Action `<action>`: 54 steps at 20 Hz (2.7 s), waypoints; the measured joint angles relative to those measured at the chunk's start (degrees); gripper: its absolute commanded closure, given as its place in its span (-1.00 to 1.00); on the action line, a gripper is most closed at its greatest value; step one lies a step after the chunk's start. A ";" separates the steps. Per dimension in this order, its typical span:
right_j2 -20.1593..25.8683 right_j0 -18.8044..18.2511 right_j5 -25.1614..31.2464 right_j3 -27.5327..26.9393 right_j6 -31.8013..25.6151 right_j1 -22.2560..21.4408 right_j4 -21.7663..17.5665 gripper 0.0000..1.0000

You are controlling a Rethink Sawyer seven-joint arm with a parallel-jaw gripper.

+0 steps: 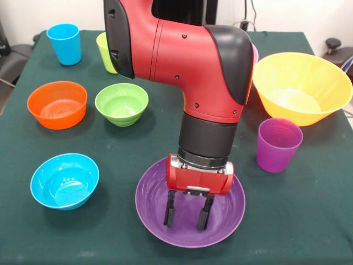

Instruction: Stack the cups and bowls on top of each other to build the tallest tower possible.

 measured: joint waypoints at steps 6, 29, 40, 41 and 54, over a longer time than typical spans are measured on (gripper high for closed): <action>0.02 0.09 -0.02 0.93 0.00 -0.51 0.10 -1.00; 0.17 0.67 5.39 10.23 0.00 -7.43 0.10 -1.00; 0.78 0.70 9.32 11.22 0.00 -10.70 0.38 -1.00; 0.78 0.71 10.47 11.23 0.00 -11.35 0.55 -1.00; 0.65 3.20 21.08 9.88 0.00 -16.86 4.81 -1.00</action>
